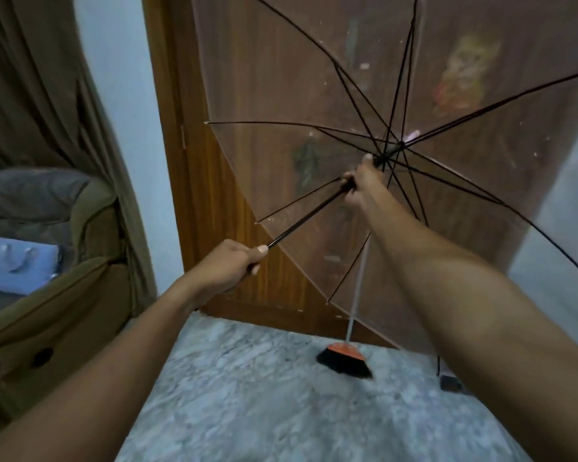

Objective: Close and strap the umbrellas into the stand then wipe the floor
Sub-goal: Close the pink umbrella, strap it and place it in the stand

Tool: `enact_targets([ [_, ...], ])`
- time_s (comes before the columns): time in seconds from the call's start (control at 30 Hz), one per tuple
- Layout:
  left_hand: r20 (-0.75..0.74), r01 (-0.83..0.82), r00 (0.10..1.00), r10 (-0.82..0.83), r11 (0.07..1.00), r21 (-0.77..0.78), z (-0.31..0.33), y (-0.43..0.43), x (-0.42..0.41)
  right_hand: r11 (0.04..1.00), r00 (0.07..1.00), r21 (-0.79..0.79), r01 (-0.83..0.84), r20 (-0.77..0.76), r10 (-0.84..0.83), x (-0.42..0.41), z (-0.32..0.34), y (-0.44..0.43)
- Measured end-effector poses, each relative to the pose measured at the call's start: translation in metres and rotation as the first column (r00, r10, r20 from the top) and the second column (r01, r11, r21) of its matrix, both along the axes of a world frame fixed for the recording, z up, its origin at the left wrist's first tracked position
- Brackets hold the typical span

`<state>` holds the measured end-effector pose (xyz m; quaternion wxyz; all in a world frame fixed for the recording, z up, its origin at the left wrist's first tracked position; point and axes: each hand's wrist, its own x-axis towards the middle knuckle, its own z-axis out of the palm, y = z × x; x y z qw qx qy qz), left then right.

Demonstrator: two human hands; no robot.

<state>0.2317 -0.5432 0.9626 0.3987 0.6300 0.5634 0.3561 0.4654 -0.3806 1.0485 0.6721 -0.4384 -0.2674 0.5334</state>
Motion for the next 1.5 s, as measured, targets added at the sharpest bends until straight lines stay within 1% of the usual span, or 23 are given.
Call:
enact_targets([
  [0.07,-0.02,-0.005,1.0,0.005,1.0,0.012,0.001,0.001,0.027,1.0,1.0,-0.005,0.017,0.015,-0.016,0.024,0.004,-0.003],
  [0.17,-0.003,-0.017,1.0,0.017,1.0,0.023,0.005,0.001,0.067,0.998,0.998,0.057,0.005,-0.063,-0.002,0.036,0.003,-0.016],
  [0.27,0.065,-0.017,0.998,0.016,1.0,0.017,0.011,0.009,0.102,0.987,0.98,0.108,-0.115,-0.153,0.131,0.022,-0.018,-0.037],
  [0.4,0.125,-0.034,0.992,0.034,0.999,-0.007,0.012,0.021,0.134,0.954,0.932,0.062,-0.295,-0.201,0.301,0.009,-0.058,-0.064],
  [0.43,0.132,-0.043,0.99,0.045,0.999,-0.021,0.011,0.023,0.139,0.948,0.923,0.055,-0.315,-0.214,0.319,0.009,-0.063,-0.069],
  [0.5,0.143,-0.051,0.988,0.058,0.997,-0.054,0.007,0.026,0.149,0.954,0.932,0.025,-0.299,-0.207,0.298,0.012,-0.068,-0.072],
  [0.57,0.165,-0.018,0.986,0.033,0.996,-0.092,0.003,0.027,0.157,0.969,0.954,0.0,-0.249,-0.171,0.245,0.017,-0.068,-0.071],
  [0.67,0.249,0.113,0.966,-0.068,0.979,-0.171,0.004,0.028,0.159,0.987,0.975,0.0,-0.162,-0.151,0.16,0.032,-0.07,-0.059],
  [0.73,0.299,0.203,0.945,-0.13,0.952,-0.227,0.0,0.022,0.147,0.992,0.98,0.042,-0.12,-0.156,0.125,0.048,-0.069,-0.044],
  [0.83,0.334,0.37,0.907,-0.257,0.865,-0.338,-0.021,0.001,0.121,0.997,0.983,0.069,-0.046,-0.172,0.057,0.08,-0.059,-0.022],
  [0.87,0.325,0.391,0.902,-0.282,0.855,-0.342,-0.031,-0.007,0.118,0.997,0.984,0.068,-0.027,-0.171,0.039,0.088,-0.056,-0.017],
  [0.9,0.307,0.373,0.91,-0.28,0.875,-0.308,-0.04,-0.01,0.118,0.997,0.987,0.075,-0.024,-0.158,0.036,0.094,-0.054,-0.012],
  [0.93,0.286,0.322,0.925,-0.25,0.916,-0.24,-0.047,-0.011,0.121,0.997,0.989,0.075,-0.021,-0.143,0.031,0.097,-0.052,-0.007],
  [1.0,0.23,0.156,0.963,-0.14,0.986,-0.052,-0.058,-0.005,0.132,0.998,0.991,0.057,-0.017,-0.13,0.025,0.1,-0.048,-0.002],
  [1.03,0.204,0.07,0.976,-0.075,0.997,0.032,-0.061,0.0,0.136,0.999,0.992,0.046,-0.004,-0.127,0.01,0.1,-0.045,0.001],
  [1.1,0.147,-0.039,0.989,0.017,0.989,0.142,-0.064,0.006,0.14,0.999,0.996,0.028,0.024,-0.089,-0.022,0.099,-0.041,0.003],
  [1.17,0.067,-0.08,0.996,0.067,0.974,0.214,-0.066,0.009,0.141,0.999,0.999,0.034,0.032,-0.037,-0.03,0.096,-0.041,-0.002],
  [1.23,-0.009,-0.103,0.994,0.11,0.956,0.274,-0.066,0.01,0.145,0.996,0.998,0.065,-0.054,-0.023,0.055,0.083,-0.047,-0.016],
  [1.3,-0.097,-0.147,0.977,0.191,0.927,0.344,-0.062,0.014,0.151,0.985,0.989,0.09,-0.145,-0.008,0.147,0.063,-0.059,-0.033],
  [1.37,-0.172,-0.176,0.948,0.269,0.889,0.422,-0.057,0.02,0.16,0.975,0.978,0.074,-0.21,0.024,0.209,0.042,-0.076,-0.044],
  [1.43,-0.243,-0.184,0.911,0.332,0.857,0.481,-0.054,0.027,0.167,0.956,0.954,0.032,-0.291,0.087,0.288,0.022,-0.095,-0.052],
  [1.5,-0.314,-0.189,0.864,0.393,0.833,0.521,-0.056,0.032,0.169,0.945,0.941,0.016,-0.326,0.096,0.323,0.008,-0.112,-0.056],
])
